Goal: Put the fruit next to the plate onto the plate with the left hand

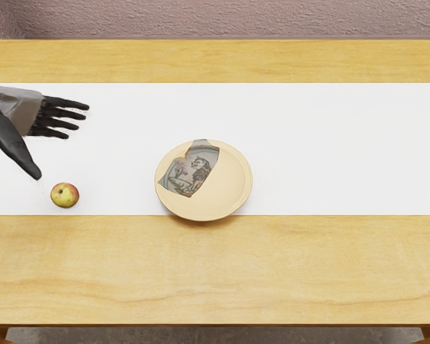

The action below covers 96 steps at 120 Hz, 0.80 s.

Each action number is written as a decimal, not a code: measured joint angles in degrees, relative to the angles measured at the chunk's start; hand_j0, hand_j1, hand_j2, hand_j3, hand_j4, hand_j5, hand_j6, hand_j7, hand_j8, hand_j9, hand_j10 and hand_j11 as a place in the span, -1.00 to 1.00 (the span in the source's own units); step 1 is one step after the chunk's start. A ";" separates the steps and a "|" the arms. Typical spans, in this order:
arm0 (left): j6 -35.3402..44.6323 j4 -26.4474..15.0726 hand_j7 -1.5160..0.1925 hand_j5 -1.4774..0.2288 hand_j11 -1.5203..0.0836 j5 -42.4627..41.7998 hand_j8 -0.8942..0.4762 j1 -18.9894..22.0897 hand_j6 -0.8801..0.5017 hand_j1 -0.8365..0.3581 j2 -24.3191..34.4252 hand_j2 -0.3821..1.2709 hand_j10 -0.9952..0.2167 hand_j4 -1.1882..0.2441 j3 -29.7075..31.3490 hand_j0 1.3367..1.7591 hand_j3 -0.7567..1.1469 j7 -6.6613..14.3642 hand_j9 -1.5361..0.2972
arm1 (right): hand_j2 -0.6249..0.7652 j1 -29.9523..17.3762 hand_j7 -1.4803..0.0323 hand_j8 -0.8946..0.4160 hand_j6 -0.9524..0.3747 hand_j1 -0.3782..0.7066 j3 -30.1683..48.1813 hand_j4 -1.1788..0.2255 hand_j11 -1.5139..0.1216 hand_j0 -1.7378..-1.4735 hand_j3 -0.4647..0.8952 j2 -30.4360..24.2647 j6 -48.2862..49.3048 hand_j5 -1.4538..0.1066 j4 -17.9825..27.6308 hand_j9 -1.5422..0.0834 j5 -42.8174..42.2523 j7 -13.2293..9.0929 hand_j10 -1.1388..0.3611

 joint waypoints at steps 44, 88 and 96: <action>-0.36 -2.19 0.77 0.72 0.89 6.45 0.29 -1.55 0.26 0.98 0.14 -0.54 0.63 0.65 -0.90 0.52 -0.20 0.00 0.67 | -0.10 0.00 0.93 0.35 0.42 -0.92 0.04 0.66 0.83 -0.40 -0.32 0.00 0.00 0.84 0.03 0.88 0.00 0.00 0.50; -0.34 -16.50 0.50 0.46 0.61 38.03 0.04 2.39 0.01 0.63 -2.10 -0.49 0.34 0.40 -0.99 0.52 -0.20 0.00 0.42 | -0.10 0.00 0.93 0.35 0.42 -0.92 0.07 0.66 0.83 -0.40 -0.32 0.00 0.00 0.84 0.02 0.88 0.00 0.00 0.50; -0.34 -17.01 0.48 0.44 0.58 44.34 0.01 4.52 -0.02 0.60 -5.49 -0.49 0.32 0.38 -0.97 0.52 -0.20 0.00 0.40 | -0.10 0.00 0.93 0.35 0.42 -0.92 0.07 0.66 0.83 -0.40 -0.32 0.00 0.00 0.84 0.02 0.88 0.00 0.00 0.50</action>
